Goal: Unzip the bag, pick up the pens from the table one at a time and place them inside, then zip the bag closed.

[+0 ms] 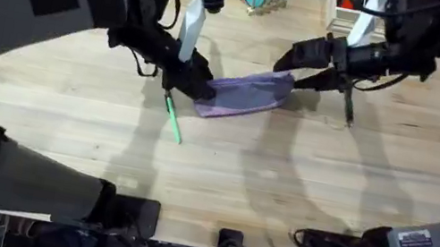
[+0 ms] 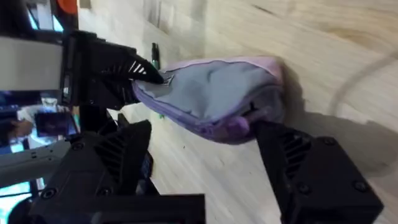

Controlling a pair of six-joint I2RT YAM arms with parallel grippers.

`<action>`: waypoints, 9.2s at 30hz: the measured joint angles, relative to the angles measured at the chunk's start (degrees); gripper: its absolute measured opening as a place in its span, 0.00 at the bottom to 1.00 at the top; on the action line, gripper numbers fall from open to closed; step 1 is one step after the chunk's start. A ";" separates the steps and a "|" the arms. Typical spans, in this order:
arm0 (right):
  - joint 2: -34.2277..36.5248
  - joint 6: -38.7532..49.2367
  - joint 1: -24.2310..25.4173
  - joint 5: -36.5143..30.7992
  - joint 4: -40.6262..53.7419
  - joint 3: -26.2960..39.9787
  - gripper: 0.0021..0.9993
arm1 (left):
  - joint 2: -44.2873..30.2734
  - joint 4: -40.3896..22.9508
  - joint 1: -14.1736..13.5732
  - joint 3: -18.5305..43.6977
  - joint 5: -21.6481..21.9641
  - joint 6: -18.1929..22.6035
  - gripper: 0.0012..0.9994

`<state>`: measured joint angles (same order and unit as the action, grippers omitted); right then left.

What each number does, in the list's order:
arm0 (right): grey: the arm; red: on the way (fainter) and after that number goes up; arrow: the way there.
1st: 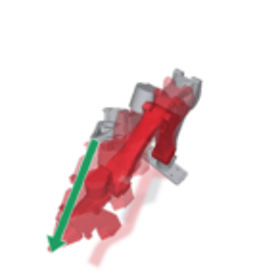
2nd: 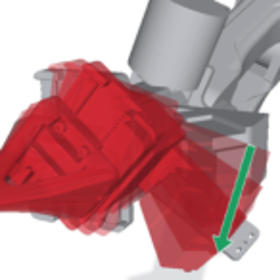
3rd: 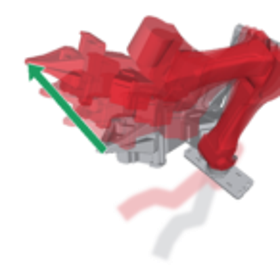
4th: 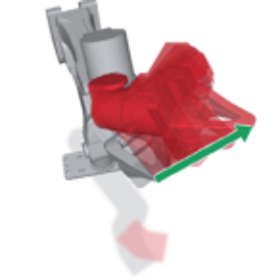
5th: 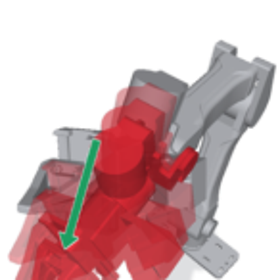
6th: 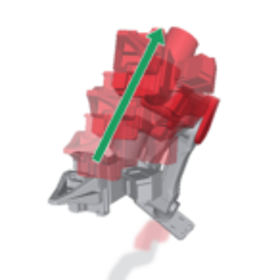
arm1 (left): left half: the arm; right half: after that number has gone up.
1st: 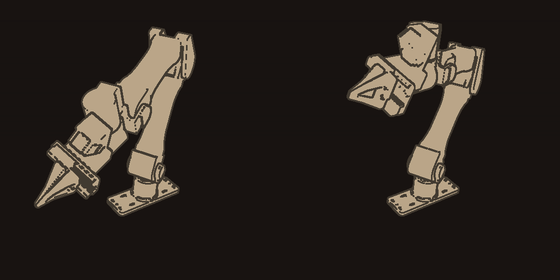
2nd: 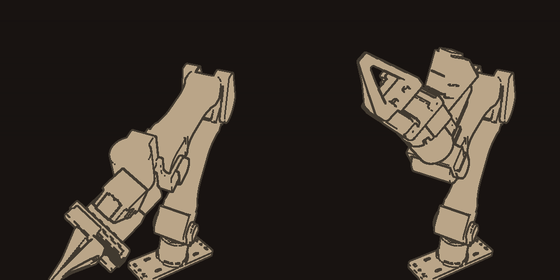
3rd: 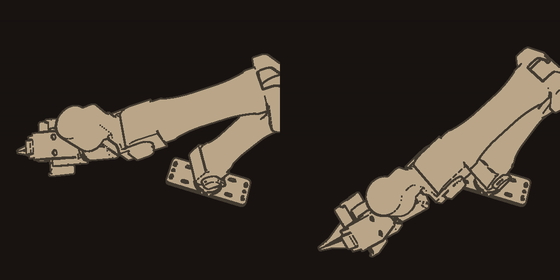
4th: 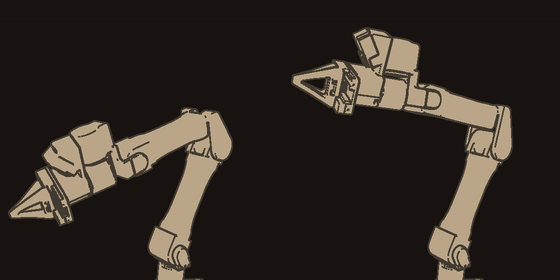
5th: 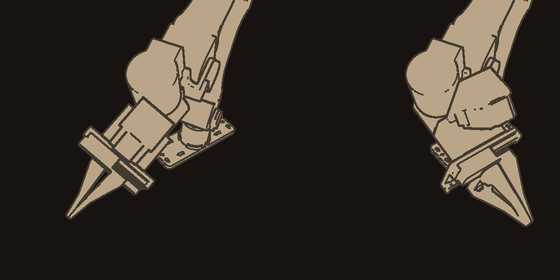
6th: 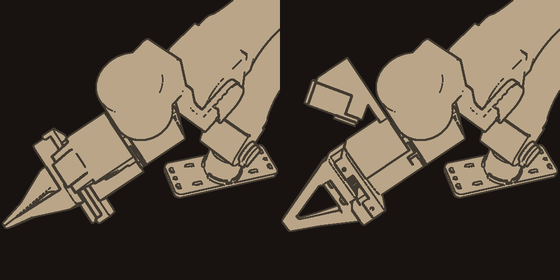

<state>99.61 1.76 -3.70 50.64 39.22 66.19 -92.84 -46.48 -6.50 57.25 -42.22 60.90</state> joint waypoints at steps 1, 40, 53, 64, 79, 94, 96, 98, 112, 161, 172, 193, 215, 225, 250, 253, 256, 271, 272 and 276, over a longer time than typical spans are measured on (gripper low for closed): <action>0.00 0.00 -0.51 -0.01 -0.27 0.00 1.00 | 0.00 0.00 0.00 0.00 0.00 0.00 0.04; 0.00 -3.08 -1.65 -3.94 -0.38 0.17 0.03 | 0.00 0.00 0.00 0.00 0.02 0.00 0.04; -4.02 -3.50 -1.75 -5.26 5.27 1.54 0.03 | 0.00 -0.13 0.00 0.00 -0.06 0.00 0.04; -8.26 -4.61 -2.68 -9.68 7.37 1.92 0.03 | 0.00 -0.11 -0.39 0.00 -1.49 0.00 0.04; -9.24 -4.99 -17.77 -29.91 4.25 4.28 0.03 | 0.00 -0.50 0.35 -0.02 0.88 0.00 0.04; -9.23 -11.50 -26.43 -44.09 2.54 5.24 0.03 | 0.00 -0.07 0.55 -0.07 1.52 0.00 0.04; -9.22 -12.24 -26.57 -44.60 2.90 6.03 0.03 | 0.00 -0.04 0.55 -0.07 1.53 0.00 0.04; -9.24 -12.84 -26.89 -45.18 3.17 6.95 0.03 | 0.00 -0.02 0.55 -0.07 1.55 0.00 0.04; -9.25 -17.62 -33.63 -50.35 0.11 8.13 0.03 | 0.00 -0.02 0.68 -0.09 2.49 0.00 0.04; -9.22 -18.27 -44.53 -57.58 -8.57 8.22 0.03 | 0.33 -1.14 1.79 -0.11 3.74 0.00 0.04; -9.23 -18.33 -44.53 -56.23 -5.71 8.90 0.29 | 0.33 -0.83 1.55 -0.13 3.54 0.00 0.04; -12.31 -18.53 -34.54 -46.08 4.96 9.01 1.00 | 0.31 0.52 0.31 -0.20 1.90 0.00 0.04; -22.32 -17.81 -24.40 -42.69 16.52 9.92 1.00 | 0.31 0.55 0.32 -0.20 1.75 0.00 0.04; -22.40 -19.79 -24.40 -34.90 18.73 9.92 1.00 | 0.31 0.55 0.33 -0.20 1.75 0.00 0.04; -27.65 -40.41 -43.08 -64.63 16.11 7.62 1.00 | 0.31 0.66 0.33 -0.20 1.75 0.00 0.04; -27.65 -43.49 -44.83 -66.70 13.96 5.11 1.00 | 0.31 0.66 0.33 -0.20 1.76 0.00 0.04; -27.62 -46.68 -45.32 -67.86 12.53 2.69 1.00 | 0.31 0.66 0.33 -0.20 1.76 0.00 0.04; -27.58 -53.02 -45.32 -68.86 9.84 0.61 1.00 | 0.31 0.66 0.33 -0.20 1.77 0.00 0.04; -27.47 -53.06 -45.32 -68.86 9.78 0.61 1.00 | 0.31 0.67 0.33 -0.20 1.77 0.00 0.04; -26.21 -53.22 -45.32 -68.88 9.41 0.60 1.00 | 0.31 0.66 0.33 -0.20 1.77 0.00 0.04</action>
<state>73.40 -51.46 -49.01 -18.23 48.63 66.79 -92.53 -45.82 -6.17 57.06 -40.45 60.90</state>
